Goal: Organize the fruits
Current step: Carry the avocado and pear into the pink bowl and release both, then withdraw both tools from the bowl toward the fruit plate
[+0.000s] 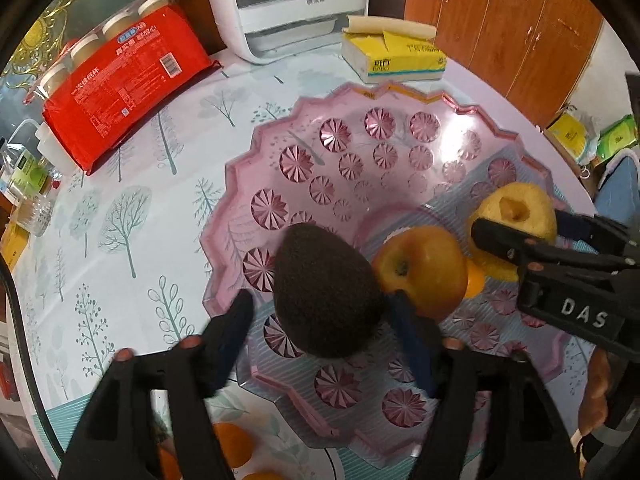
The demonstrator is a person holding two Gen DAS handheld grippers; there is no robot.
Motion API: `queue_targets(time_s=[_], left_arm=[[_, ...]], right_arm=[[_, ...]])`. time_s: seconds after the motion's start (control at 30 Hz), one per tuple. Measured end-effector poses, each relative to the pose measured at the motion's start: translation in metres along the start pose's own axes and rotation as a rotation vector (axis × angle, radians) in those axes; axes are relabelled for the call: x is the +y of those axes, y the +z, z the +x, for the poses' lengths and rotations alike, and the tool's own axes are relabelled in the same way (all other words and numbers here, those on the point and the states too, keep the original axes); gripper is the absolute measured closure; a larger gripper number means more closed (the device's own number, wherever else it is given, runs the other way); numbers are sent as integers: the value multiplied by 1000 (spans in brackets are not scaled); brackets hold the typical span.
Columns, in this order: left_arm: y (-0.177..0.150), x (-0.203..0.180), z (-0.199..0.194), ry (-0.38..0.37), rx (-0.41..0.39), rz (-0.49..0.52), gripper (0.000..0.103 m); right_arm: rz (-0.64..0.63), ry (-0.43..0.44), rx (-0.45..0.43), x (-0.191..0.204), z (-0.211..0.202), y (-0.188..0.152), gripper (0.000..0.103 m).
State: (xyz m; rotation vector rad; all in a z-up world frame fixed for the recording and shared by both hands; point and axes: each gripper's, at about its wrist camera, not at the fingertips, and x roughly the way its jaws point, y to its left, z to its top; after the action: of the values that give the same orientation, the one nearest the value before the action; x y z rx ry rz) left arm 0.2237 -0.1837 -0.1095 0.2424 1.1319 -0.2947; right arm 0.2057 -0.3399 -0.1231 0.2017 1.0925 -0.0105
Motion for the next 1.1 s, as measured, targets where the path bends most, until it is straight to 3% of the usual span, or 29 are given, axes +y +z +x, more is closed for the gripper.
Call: queue_targets(time_s=[0.07,0.47,1.1], left_arm=[[1,2,-6,7,-19,-14,10],[-3,13,-29,3,-31,-71,6],[-33,33,-83,-14,-122,-187,4]], right_arm=[[7,-1,1,-1,-1,-2,30],[29,8,-25,-5,-19,-8,29],[-124,18,-96,38,-59,-21,29]])
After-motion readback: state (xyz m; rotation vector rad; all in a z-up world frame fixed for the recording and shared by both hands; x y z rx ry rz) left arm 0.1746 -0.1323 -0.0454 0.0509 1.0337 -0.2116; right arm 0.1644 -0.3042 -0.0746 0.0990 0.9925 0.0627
